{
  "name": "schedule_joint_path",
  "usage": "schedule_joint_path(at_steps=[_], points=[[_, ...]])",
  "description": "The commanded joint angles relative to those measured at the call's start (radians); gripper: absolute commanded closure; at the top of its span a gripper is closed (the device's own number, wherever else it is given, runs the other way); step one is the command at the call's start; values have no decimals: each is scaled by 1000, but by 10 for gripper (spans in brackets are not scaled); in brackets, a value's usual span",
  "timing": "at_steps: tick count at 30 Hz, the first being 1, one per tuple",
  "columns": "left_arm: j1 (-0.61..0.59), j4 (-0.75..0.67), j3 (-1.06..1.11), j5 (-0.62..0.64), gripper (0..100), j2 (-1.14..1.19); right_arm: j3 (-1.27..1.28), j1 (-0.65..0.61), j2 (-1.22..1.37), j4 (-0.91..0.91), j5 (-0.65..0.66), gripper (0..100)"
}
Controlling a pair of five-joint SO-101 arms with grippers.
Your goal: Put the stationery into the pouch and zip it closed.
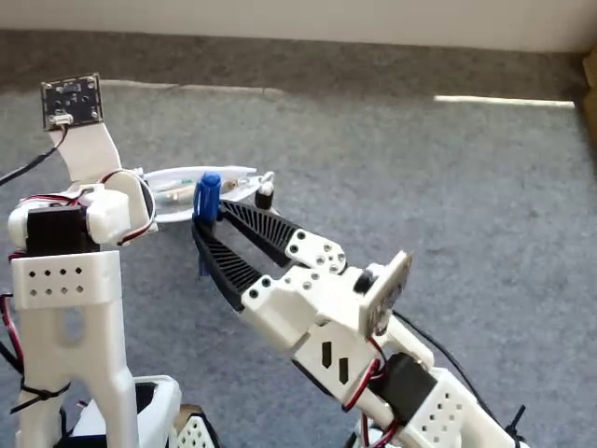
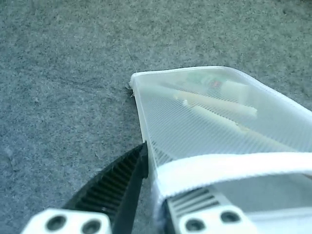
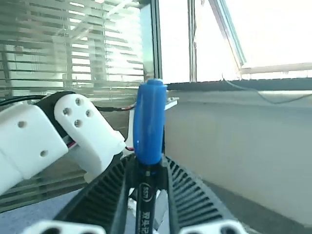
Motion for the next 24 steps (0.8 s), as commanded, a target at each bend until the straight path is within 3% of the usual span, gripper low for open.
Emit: schedule_joint_path(at_steps=[1, 12, 24], points=[[25, 8, 2, -8, 994, -18, 38, 13, -16, -220, 110, 993], [25, 0, 30, -8, 994, -18, 62, 15, 8, -407, 118, 993], [25, 0, 31, -9, 994, -18, 62, 90, 415, -737, 114, 993]])
